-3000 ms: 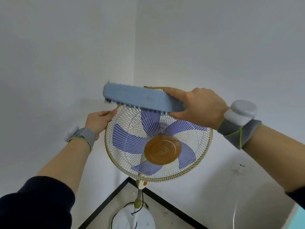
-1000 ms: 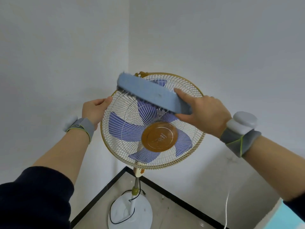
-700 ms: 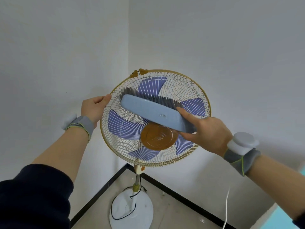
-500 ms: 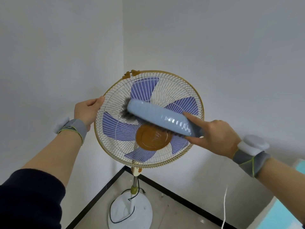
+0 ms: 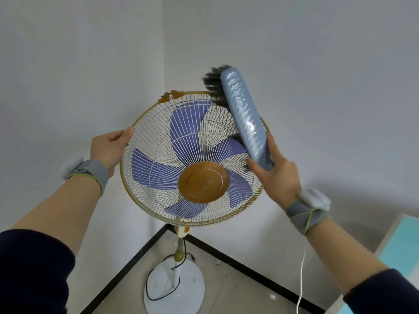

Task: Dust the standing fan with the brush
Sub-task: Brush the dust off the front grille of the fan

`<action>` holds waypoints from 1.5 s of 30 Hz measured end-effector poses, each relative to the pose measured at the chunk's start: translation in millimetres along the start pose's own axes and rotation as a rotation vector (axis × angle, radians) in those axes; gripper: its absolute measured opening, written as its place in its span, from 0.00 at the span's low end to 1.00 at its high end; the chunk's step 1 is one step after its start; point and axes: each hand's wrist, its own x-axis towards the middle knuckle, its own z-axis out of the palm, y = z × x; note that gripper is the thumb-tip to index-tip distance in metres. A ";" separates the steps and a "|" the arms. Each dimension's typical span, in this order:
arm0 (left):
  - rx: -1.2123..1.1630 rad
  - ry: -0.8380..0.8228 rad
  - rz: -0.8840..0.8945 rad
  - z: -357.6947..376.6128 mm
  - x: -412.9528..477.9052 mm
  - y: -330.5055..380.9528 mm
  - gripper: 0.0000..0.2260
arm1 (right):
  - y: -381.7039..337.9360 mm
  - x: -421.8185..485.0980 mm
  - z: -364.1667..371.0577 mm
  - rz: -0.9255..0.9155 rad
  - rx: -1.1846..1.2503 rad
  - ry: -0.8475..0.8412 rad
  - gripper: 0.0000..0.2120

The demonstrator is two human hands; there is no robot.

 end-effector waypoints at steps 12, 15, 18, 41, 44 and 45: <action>0.019 -0.023 -0.018 -10.3 4.6 -1.1 0.21 | 19.8 -16.6 -12.4 -0.042 0.100 0.113 0.37; 0.013 -0.021 -0.019 -10.2 2.9 -0.8 0.21 | 25.1 6.0 -22.0 0.102 0.187 0.232 0.31; 0.015 -0.023 -0.020 -9.9 1.6 -0.1 0.21 | 29.9 13.4 -14.3 0.219 0.238 0.245 0.29; -0.007 0.001 -0.015 -20.0 -3.7 -1.8 0.22 | 10.4 -61.6 46.0 0.130 0.155 0.087 0.33; -0.011 0.004 -0.019 -23.3 -3.7 -2.7 0.22 | 16.0 -67.4 45.4 0.060 0.079 0.052 0.33; -0.009 0.007 -0.018 -23.5 -3.6 -3.7 0.22 | 18.8 -70.2 46.3 0.006 0.032 0.013 0.33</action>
